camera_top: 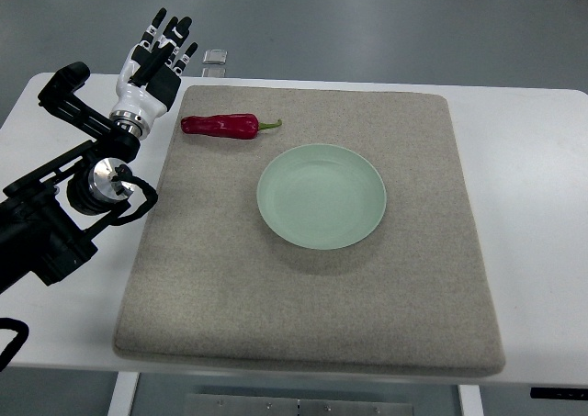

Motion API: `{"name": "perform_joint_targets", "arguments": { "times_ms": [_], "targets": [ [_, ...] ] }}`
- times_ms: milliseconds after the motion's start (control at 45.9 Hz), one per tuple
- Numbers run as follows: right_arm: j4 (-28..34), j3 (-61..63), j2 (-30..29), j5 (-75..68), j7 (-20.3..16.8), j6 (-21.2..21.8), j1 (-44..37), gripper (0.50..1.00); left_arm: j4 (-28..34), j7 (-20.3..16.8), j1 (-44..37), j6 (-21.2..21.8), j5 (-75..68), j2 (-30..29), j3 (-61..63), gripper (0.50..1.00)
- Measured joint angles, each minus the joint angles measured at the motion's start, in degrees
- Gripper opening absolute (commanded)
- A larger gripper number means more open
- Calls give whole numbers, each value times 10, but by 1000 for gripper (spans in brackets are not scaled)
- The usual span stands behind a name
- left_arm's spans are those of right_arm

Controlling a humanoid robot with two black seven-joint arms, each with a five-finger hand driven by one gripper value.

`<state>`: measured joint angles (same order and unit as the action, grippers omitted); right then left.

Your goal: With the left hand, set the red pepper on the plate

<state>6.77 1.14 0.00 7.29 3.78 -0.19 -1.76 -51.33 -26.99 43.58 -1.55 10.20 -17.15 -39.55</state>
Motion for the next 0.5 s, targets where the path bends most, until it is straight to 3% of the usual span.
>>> {"name": "perform_joint_targets", "arguments": {
  "times_ms": [501],
  "targets": [
    [0, 0, 0, 0, 0, 0, 0, 928, 11, 1, 0, -17, -1, 2, 3, 996]
  ]
}}
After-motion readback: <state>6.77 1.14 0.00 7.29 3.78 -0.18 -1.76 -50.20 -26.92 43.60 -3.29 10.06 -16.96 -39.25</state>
